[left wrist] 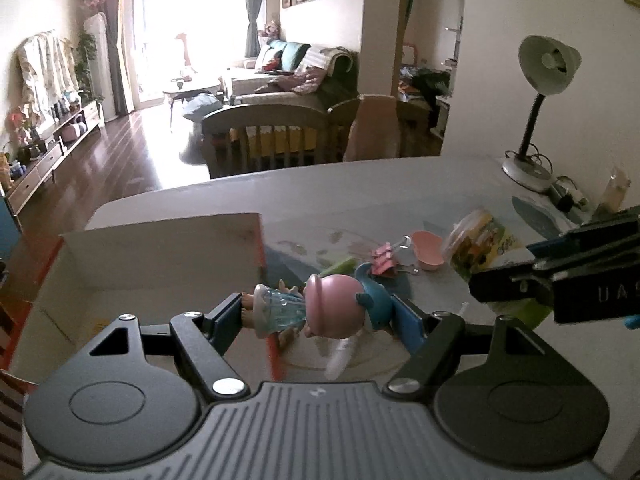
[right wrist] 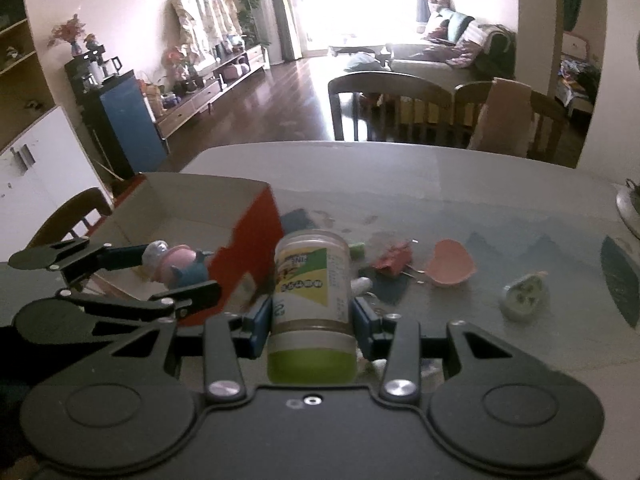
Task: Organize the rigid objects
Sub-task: 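Carry the pig figurine and green-capped jar over the cardboard box with both grippers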
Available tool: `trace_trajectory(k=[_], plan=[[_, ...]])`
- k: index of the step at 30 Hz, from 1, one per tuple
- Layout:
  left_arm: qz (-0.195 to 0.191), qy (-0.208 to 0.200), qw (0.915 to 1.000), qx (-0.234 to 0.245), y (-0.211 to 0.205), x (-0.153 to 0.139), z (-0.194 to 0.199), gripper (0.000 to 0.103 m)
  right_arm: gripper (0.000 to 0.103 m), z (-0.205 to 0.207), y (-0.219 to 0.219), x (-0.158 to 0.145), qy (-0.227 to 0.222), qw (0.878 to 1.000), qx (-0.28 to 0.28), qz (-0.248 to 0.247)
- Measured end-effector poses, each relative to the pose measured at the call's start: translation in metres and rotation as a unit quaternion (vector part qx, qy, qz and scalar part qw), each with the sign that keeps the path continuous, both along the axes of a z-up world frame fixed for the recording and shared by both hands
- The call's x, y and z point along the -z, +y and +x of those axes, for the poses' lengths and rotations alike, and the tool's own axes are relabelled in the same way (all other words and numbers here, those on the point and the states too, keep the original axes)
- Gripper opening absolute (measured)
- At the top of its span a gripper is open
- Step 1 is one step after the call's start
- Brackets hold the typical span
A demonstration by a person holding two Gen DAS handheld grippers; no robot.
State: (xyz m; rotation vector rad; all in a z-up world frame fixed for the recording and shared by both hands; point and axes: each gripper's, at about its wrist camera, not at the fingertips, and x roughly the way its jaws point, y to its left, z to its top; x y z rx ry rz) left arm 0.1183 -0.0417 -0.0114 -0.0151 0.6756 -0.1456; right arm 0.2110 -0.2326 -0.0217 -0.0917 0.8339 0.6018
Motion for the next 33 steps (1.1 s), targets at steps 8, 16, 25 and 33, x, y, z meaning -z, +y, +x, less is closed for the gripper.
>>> trace_trajectory(k=[8, 16, 25, 33], plan=[[-0.002, -0.002, 0.9998, -0.022, 0.059, -0.018, 0.008, 0.078, 0.042, -0.009, 0.054, -0.003, -0.006, 1.000, -0.024, 0.000], [-0.003, 0.016, 0.9989, -0.043, 0.113, -0.019, 0.025, 0.078, 0.042, -0.011, 0.108, 0.005, 0.001, 0.999, -0.043, -0.004], [-0.008, 0.039, 0.9974, -0.060, 0.162, -0.002, 0.048, 0.078, 0.042, 0.002, 0.152, 0.018, 0.013, 0.999, -0.044, -0.012], [0.002, 0.071, 0.9956, -0.062, 0.181, 0.022, 0.084, 0.078, 0.042, 0.017, 0.182, 0.040, 0.024, 0.998, -0.045, -0.034]])
